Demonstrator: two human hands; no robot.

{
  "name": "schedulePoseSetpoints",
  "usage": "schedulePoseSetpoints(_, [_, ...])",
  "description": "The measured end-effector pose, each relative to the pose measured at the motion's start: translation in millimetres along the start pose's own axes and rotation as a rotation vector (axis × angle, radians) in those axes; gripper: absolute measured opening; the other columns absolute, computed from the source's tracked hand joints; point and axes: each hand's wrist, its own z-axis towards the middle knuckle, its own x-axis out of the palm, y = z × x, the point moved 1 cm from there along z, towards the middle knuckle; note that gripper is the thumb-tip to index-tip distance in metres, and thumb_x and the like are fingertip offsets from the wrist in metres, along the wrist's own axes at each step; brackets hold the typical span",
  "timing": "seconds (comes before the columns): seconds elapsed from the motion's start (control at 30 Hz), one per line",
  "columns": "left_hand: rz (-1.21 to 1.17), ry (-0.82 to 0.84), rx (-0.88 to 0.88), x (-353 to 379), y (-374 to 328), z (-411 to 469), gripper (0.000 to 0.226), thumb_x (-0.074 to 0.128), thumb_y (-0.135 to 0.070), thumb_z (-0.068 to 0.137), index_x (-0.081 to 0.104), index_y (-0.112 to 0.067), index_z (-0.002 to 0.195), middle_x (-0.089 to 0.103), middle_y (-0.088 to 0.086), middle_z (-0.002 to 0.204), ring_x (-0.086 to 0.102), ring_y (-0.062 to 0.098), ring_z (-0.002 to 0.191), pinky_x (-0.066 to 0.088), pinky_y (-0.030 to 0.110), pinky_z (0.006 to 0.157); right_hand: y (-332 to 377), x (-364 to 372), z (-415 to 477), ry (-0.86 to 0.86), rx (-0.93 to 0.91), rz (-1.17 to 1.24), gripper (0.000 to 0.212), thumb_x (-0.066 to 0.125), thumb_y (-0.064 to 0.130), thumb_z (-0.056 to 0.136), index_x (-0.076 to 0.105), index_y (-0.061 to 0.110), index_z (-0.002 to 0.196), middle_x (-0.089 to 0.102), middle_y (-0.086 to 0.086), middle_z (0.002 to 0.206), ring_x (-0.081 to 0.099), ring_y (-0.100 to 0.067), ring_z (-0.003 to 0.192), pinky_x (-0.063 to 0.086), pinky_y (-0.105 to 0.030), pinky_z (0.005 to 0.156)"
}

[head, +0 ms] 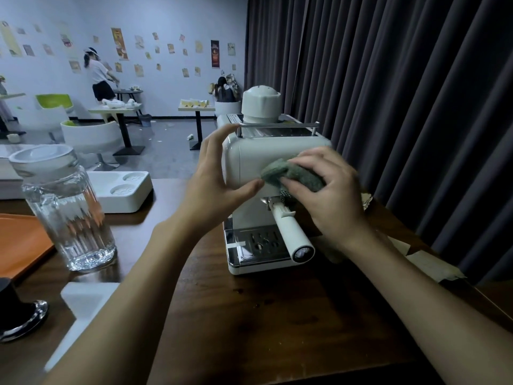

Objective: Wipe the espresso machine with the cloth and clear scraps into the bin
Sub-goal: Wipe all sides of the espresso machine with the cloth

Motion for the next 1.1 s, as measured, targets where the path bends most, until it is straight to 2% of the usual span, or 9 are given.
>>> schedulePoseSetpoints(0.1, [0.055,-0.004,0.003,-3,1,-1,0.077,0.081,-0.041,0.075,0.033,-0.043,0.135,0.041,-0.005,0.145,0.042,0.008,0.135,0.045,0.046,0.107,-5,5,4,0.025,-0.076,-0.109,0.021,0.077,0.006,0.077,0.073,0.002,0.097,0.062,-0.009,0.099,0.059,-0.018,0.091,0.045,-0.015,0.084])
schedulePoseSetpoints(0.23, [0.035,0.021,-0.017,-7,2,1,0.073,0.083,-0.036,0.075,0.037,-0.042,0.131,0.044,-0.007,0.146,0.042,0.011,0.137,0.048,0.045,0.106,-17,-12,6,-0.146,0.062,-0.157,0.021,0.076,0.006,0.079,0.071,0.002,0.099,0.057,-0.002,0.101,0.054,-0.01,0.094,0.037,-0.003,0.086])
schedulePoseSetpoints(0.4, [-0.059,0.056,-0.067,-14,0,2,0.072,0.085,-0.034,0.073,0.04,-0.04,0.129,0.046,-0.006,0.143,0.052,0.021,0.131,0.058,0.049,0.088,-8,-5,13,-0.027,0.004,-0.17,0.023,0.077,0.002,0.075,0.072,0.002,0.097,0.06,-0.008,0.098,0.059,-0.019,0.09,0.039,-0.011,0.084])
schedulePoseSetpoints(0.53, [-0.049,0.081,-0.088,-21,-2,4,0.075,0.085,-0.041,0.071,0.038,-0.04,0.129,0.048,-0.004,0.14,0.053,0.027,0.129,0.061,0.048,0.077,-7,-8,15,-0.078,0.015,-0.165,0.023,0.076,0.002,0.077,0.071,0.001,0.099,0.061,-0.009,0.098,0.059,-0.018,0.09,0.042,-0.015,0.085])
schedulePoseSetpoints(0.63, [-0.048,0.087,-0.085,-21,-4,4,0.076,0.083,-0.025,0.076,0.035,-0.035,0.133,0.046,-0.009,0.139,0.054,0.017,0.126,0.06,0.036,0.085,-3,-10,17,-0.079,0.0,-0.162,0.023,0.075,0.003,0.078,0.071,0.002,0.101,0.06,-0.008,0.099,0.059,-0.018,0.09,0.043,-0.017,0.083])
schedulePoseSetpoints(0.83, [0.034,0.109,-0.092,-19,-19,9,0.097,0.081,-0.009,0.078,0.02,-0.044,0.144,0.03,-0.014,0.145,0.043,0.013,0.126,0.054,0.012,0.073,-6,-13,28,-0.034,-0.053,-0.192,0.024,0.074,0.003,0.079,0.07,0.002,0.103,0.058,-0.008,0.101,0.057,-0.019,0.095,0.045,-0.022,0.086])
schedulePoseSetpoints(0.97, [0.128,0.07,-0.062,-16,-27,6,0.087,0.079,-0.017,0.082,0.026,-0.039,0.147,0.028,-0.019,0.142,0.041,0.015,0.131,0.051,0.038,0.1,-17,-22,27,-0.082,0.023,-0.161,0.022,0.074,0.006,0.08,0.071,0.004,0.102,0.059,-0.006,0.099,0.056,-0.014,0.089,0.041,-0.012,0.082])
schedulePoseSetpoints(1.03, [0.237,-0.019,0.016,-10,-37,6,0.075,0.076,-0.022,0.083,0.034,-0.032,0.145,0.029,-0.009,0.146,0.033,0.011,0.135,0.036,0.038,0.113,-19,-28,25,-0.075,0.063,-0.102,0.023,0.075,0.009,0.081,0.071,0.007,0.103,0.061,-0.004,0.099,0.055,-0.009,0.088,0.038,-0.005,0.08])
schedulePoseSetpoints(1.1, [0.38,-0.11,0.133,-2,-53,7,0.061,0.072,-0.024,0.085,0.043,-0.025,0.139,0.035,0.0,0.144,0.034,0.014,0.134,0.035,0.037,0.111,-20,-34,21,-0.042,0.108,-0.029,0.026,0.077,0.014,0.081,0.069,0.012,0.106,0.062,0.0,0.101,0.057,-0.008,0.091,0.042,-0.008,0.08])
